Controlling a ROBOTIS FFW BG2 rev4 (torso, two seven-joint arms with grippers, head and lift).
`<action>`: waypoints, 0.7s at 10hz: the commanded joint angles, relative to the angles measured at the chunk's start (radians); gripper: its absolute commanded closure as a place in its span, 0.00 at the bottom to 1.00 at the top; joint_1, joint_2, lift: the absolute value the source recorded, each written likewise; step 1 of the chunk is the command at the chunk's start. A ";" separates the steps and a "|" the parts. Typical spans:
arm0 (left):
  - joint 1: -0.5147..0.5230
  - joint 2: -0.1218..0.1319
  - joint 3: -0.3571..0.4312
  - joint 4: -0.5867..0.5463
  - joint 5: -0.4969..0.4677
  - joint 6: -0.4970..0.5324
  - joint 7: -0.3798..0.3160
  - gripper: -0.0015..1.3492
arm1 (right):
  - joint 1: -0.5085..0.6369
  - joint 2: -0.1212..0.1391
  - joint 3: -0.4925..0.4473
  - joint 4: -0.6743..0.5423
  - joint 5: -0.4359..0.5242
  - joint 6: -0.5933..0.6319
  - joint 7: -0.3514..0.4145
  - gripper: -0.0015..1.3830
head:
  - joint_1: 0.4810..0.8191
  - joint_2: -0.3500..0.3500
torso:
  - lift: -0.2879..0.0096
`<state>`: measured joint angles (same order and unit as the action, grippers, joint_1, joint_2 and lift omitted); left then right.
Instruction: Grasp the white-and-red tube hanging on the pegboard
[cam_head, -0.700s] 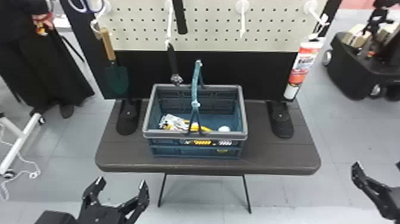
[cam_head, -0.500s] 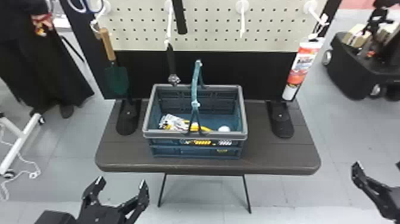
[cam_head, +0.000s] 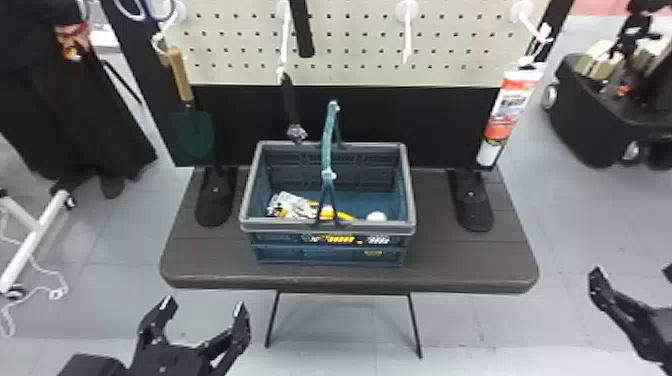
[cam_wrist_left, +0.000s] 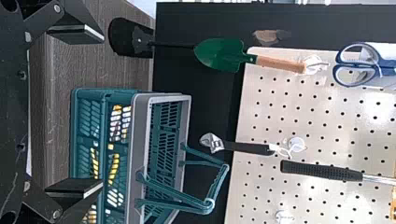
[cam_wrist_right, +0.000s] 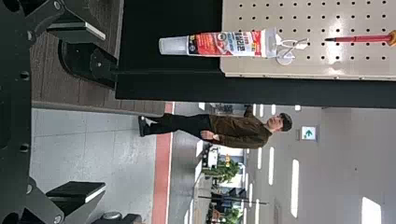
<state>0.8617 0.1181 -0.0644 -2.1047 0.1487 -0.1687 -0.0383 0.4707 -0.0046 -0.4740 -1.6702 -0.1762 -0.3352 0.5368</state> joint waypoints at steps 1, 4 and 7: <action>0.000 0.000 0.000 0.000 0.002 0.000 0.000 0.16 | -0.021 0.006 0.000 -0.005 0.012 0.027 0.002 0.12 | 1.00 0.51 | 0.63; 0.002 0.000 0.005 0.000 0.005 -0.002 0.000 0.16 | -0.092 0.006 0.000 -0.061 0.030 0.131 0.045 0.12 | 1.00 0.51 | 0.63; 0.000 0.000 0.006 0.000 0.006 -0.003 0.000 0.16 | -0.232 -0.018 0.002 -0.017 0.067 0.234 0.129 0.12 | 1.00 0.51 | 0.63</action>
<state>0.8617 0.1181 -0.0587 -2.1047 0.1545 -0.1718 -0.0383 0.2668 -0.0172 -0.4739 -1.7030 -0.1135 -0.1189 0.6666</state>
